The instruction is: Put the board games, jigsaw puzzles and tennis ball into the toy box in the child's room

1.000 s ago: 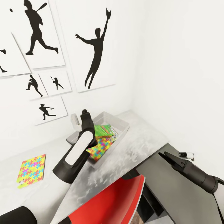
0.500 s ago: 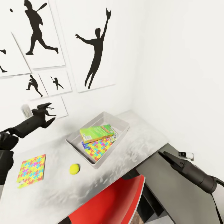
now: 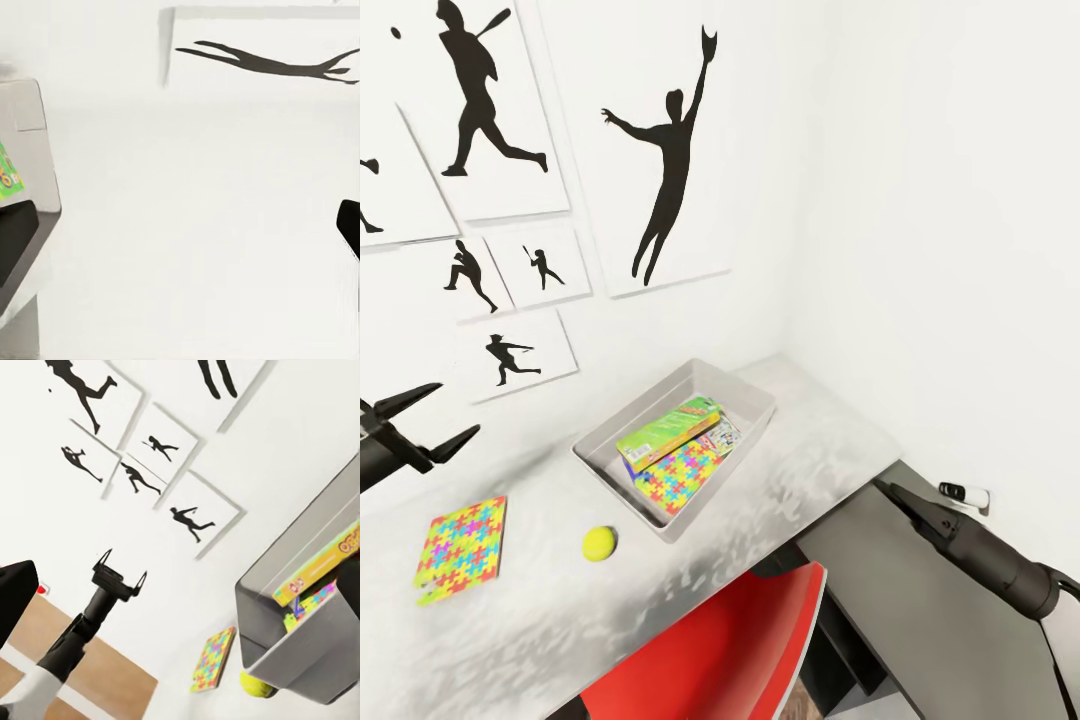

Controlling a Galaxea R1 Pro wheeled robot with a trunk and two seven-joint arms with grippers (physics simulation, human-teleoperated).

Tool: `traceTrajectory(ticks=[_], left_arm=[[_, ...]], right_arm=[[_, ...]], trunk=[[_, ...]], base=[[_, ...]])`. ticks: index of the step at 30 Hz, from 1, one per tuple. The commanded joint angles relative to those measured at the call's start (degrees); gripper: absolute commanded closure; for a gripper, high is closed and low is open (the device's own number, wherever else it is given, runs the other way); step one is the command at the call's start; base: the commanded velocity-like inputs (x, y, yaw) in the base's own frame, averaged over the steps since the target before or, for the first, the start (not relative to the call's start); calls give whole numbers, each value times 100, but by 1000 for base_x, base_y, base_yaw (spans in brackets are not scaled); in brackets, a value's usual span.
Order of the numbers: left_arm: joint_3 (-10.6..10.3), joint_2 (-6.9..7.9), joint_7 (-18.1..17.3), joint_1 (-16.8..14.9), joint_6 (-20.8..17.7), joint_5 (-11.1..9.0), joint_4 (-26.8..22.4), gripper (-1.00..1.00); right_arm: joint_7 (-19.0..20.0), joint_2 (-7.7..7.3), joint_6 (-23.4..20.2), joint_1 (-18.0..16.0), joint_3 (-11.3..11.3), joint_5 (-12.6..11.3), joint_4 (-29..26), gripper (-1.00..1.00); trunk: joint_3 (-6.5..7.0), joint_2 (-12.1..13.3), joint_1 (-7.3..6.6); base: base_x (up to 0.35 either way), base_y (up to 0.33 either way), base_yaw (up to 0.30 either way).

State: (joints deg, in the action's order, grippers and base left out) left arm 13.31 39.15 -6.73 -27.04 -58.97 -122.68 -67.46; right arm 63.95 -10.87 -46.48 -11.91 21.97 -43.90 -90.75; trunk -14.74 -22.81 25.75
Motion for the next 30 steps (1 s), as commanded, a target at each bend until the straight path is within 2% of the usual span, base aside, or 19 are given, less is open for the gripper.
traceTrajectory(ticks=[1,3,7,11,15,17,19,23,26,30], left_arm=[[-6,6,-88,33,-76,44,109,-100],[-14,9,-111,192,-103,42,199,-100],[-7,34,-132,854,-103,30,235,-100],[-62,47,-135,1079,-103,28,204,-100],[-351,76,-131,1322,-103,61,119,-100],[-452,93,-127,1391,-103,82,-113,-100],[-504,223,-122,1424,-103,159,-289,-100],[-803,666,-116,1442,-103,462,-438,-100],[-918,769,-124,1446,-103,546,-521,-100],[-969,822,-126,1447,-103,613,-665,-100]], right_arm=[[22,1,-18,-4,6,-20,-2,-100],[91,2,-6,-4,16,-21,-3,-100],[311,5,22,-4,33,-22,-4,-100],[378,7,141,-7,31,-22,-4,-100],[401,13,387,-12,10,-22,-4,-100],[409,14,458,-13,-1,-22,-4,-100],[418,10,488,-13,-6,-22,-4,-100],[424,6,505,-13,-8,-22,-4,-100],[424,6,510,-13,-12,-22,-4,-100],[431,6,515,-13,-12,-17,-4,-100]], trunk=[[-10,-11,3],[-10,-11,3],[-10,-11,3],[-10,-11,3],[-10,-11,3],[-10,-11,3],[-10,-11,3],[-10,-11,3],[-10,-11,3],[-10,-11,3]], base=[[0,0,0],[0,0,0],[0,0,0],[0,0,0],[0,0,0],[0,0,0],[0,0,0],[0,0,0],[0,0,0],[0,0,0]])
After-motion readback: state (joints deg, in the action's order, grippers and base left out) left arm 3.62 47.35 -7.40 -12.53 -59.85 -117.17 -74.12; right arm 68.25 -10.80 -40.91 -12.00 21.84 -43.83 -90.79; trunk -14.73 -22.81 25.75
